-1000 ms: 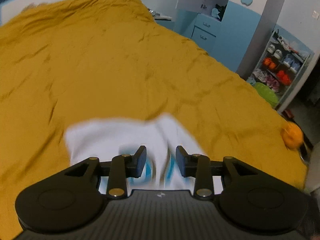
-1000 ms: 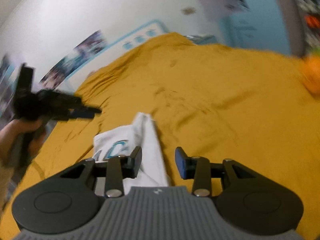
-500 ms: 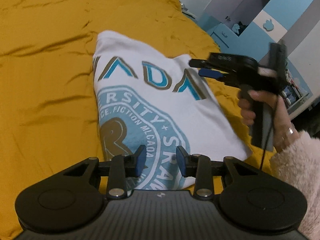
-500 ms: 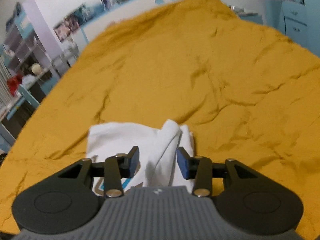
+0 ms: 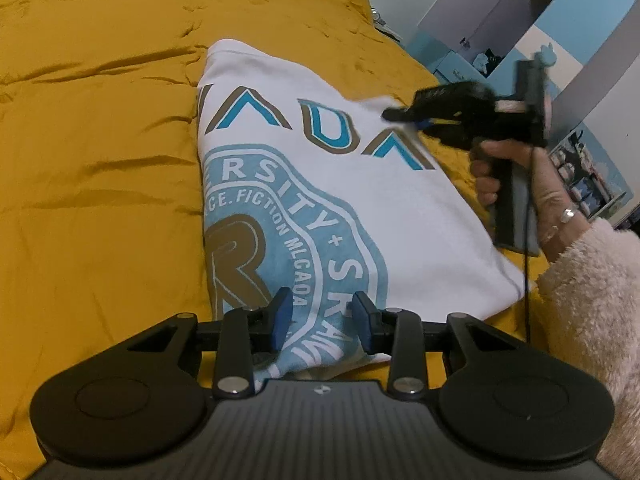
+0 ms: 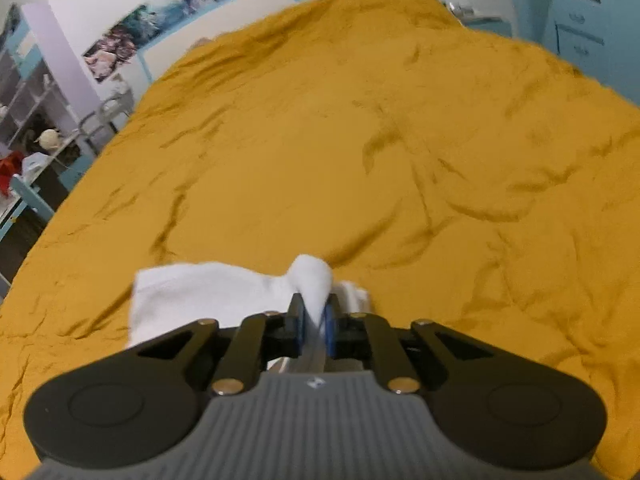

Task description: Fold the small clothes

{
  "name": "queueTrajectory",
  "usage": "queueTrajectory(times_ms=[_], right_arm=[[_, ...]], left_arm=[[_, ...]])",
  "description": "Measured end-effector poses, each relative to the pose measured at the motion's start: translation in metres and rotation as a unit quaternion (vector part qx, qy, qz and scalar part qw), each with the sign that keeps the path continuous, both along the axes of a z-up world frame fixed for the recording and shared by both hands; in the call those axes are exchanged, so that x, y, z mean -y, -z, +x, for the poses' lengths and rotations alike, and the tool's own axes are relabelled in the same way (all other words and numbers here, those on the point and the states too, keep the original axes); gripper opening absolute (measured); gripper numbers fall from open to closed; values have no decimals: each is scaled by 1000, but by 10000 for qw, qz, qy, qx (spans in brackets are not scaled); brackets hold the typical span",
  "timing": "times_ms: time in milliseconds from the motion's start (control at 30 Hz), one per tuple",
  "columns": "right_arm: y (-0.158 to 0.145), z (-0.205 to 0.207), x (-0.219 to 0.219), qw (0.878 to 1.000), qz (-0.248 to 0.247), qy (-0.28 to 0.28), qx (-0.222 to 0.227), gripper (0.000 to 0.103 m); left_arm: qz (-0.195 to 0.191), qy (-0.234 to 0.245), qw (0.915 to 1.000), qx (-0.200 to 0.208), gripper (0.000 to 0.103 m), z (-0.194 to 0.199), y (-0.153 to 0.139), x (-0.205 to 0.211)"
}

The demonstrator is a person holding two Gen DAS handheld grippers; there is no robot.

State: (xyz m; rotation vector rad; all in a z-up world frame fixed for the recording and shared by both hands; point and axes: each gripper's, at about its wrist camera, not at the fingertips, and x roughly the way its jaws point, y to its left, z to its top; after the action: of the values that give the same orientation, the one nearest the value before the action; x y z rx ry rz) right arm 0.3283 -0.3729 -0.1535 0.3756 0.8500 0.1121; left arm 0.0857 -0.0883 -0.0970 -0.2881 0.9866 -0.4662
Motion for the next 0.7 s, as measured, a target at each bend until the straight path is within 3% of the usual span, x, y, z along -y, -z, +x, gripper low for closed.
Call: queueTrajectory(times_ms=[67,133,200,233,300,367,467,533,700], right_arm=[[13,2,7,10000,65,-10,-67,8],[7,-8,18,9993,348,121,52,12],[-11,-27,23,9993,295,110,216,35],[-22,-42,25,9991,277,16,307,38],[-40,-74,29,9978,459,-263,397,39],[-53,-112,31,9955,657,-511,456,43],[-63,-160,30,9963,368,-547,551,53],[-61,-182,30,9974,182,-480,507,53],[-44,-207,35,9980,496,-308,235,53]], left_arm=[[95,28,9999,18,42,0,1,3],[150,95,9998,24,42,-2,-2,4],[16,137,9999,-30,42,1,-7,-2],[-118,168,9997,-100,42,4,-10,-8],[-315,120,9992,-201,41,6,-18,-24],[-291,99,9995,-30,41,-2,-27,-37],[-161,-88,9998,-5,42,-16,-35,-54],[-363,-219,9990,-140,42,-24,-33,-63],[-574,-206,9976,-342,42,-31,-20,-61]])
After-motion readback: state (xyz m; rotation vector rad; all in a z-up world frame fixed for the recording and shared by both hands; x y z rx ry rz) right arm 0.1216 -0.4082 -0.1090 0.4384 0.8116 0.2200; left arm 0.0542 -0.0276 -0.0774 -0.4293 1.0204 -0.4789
